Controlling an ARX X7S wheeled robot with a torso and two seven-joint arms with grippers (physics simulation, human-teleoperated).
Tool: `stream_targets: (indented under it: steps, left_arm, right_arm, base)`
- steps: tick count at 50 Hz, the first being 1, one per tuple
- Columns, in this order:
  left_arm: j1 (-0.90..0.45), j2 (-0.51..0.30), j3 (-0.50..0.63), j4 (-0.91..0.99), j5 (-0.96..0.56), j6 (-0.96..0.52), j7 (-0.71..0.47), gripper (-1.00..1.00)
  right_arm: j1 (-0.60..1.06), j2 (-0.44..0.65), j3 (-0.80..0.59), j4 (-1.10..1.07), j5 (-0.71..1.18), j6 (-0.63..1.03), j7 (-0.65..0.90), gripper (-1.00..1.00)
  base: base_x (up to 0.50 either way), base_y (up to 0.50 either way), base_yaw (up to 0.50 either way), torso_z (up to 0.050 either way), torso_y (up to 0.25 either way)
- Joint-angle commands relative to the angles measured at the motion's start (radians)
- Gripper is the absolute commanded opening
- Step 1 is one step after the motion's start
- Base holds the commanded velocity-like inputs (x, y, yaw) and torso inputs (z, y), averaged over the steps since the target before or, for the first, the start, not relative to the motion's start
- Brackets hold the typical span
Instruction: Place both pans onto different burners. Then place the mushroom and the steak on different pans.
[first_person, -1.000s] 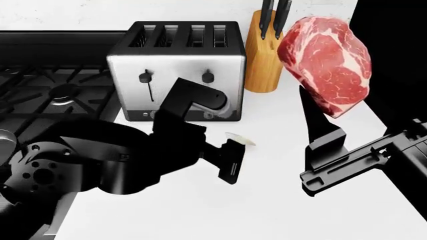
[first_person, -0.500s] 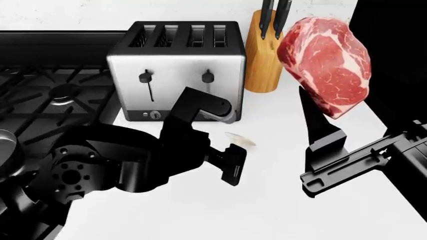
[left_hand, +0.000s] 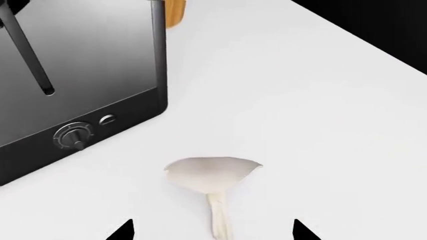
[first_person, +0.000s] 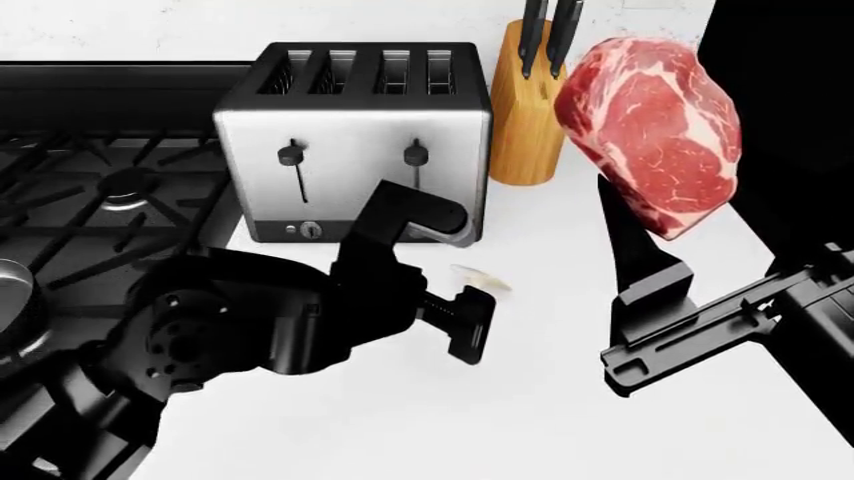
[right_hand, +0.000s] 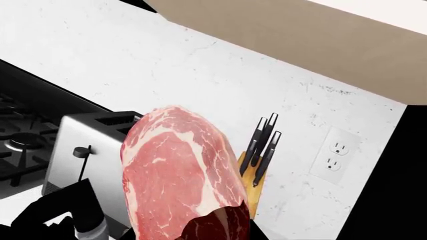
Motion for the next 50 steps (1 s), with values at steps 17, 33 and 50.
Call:
stream_targets:
  steps: [17,33,50]
  left_arm:
    - [0.01,0.034,0.04,-0.116,0.067,0.03,0.108,1.0]
    - [0.012,0.053,0.061,-0.162,0.102,0.05,0.153,1.0]
    - [0.021,0.066,0.084,-0.2,0.118,0.052,0.188,1.0]
  right_arm:
    - [0.002,-0.004,0.02,0.002,-0.008,0.014,-0.004,-1.0]
    - [0.001,-0.012,0.02,0.003,-0.009,0.021,-0.003,-1.0]
    - [-0.008,-0.013,0.03,0.002,-0.008,0.021,-0.006,-1.0]
  base:
    - [0.0,0.0,0.0,0.0,0.001]
    - [0.0,0.0,0.0,0.0,0.0]
    - [0.0,0.0,0.0,0.0,0.0]
